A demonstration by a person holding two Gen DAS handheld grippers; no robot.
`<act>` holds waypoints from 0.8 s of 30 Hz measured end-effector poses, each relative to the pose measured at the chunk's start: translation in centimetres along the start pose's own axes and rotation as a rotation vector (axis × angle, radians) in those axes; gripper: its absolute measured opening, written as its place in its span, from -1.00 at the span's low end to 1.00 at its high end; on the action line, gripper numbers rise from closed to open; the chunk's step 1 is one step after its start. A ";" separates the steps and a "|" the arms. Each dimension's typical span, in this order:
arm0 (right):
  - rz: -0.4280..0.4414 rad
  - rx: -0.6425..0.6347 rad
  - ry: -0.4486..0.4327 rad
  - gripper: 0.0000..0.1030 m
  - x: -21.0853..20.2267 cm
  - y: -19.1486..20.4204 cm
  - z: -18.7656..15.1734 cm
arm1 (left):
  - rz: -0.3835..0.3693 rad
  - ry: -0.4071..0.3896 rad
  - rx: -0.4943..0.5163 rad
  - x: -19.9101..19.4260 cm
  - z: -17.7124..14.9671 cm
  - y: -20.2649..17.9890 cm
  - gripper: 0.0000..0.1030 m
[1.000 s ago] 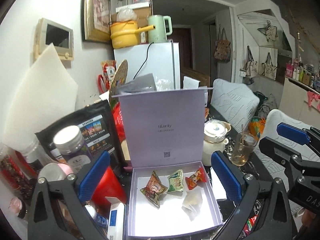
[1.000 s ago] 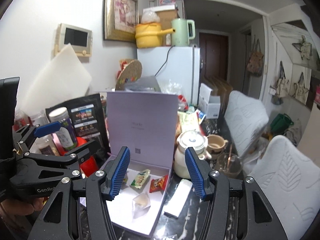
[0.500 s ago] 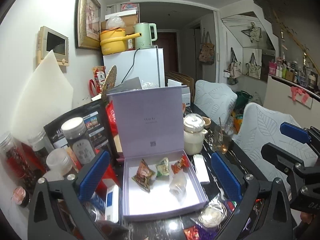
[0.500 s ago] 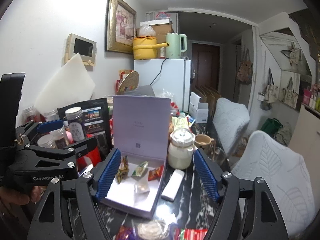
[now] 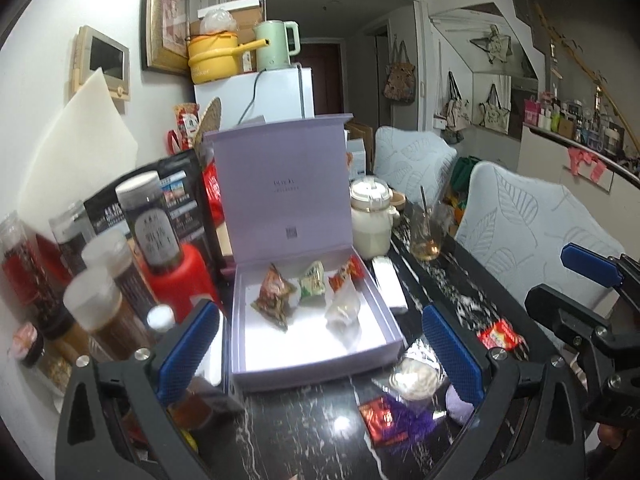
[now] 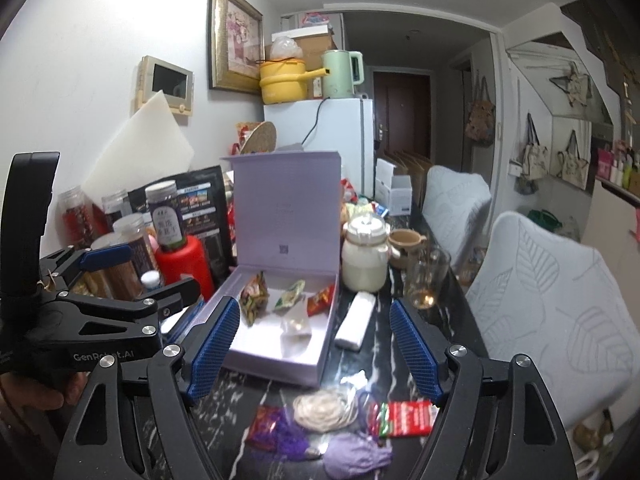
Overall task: Organize soft objects
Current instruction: 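Withdraw both open tools from the gift box back toward the table, then grasp the lavender drawstring pouch with the left gripper and lift it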
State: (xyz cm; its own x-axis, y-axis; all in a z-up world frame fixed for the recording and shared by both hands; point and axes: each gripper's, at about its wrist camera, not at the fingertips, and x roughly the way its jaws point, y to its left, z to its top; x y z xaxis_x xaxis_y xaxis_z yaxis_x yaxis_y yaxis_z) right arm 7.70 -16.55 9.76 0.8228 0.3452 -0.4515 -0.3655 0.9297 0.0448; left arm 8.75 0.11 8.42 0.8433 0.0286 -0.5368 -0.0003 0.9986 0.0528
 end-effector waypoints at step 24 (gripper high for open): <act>-0.084 0.144 0.159 0.52 -0.1 -2.7 -10.8 | -0.126 0.162 0.000 4.2 -8.0 -3.3 0.99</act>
State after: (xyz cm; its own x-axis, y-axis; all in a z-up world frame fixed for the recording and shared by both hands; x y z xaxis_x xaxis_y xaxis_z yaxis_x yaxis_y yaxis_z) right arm 3.93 -20.51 0.07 0.7649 0.2520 -0.5928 -0.2237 0.9669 0.1225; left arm 8.04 -2.74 -0.75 0.7392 -0.0896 -0.6675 0.0994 0.9948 -0.0234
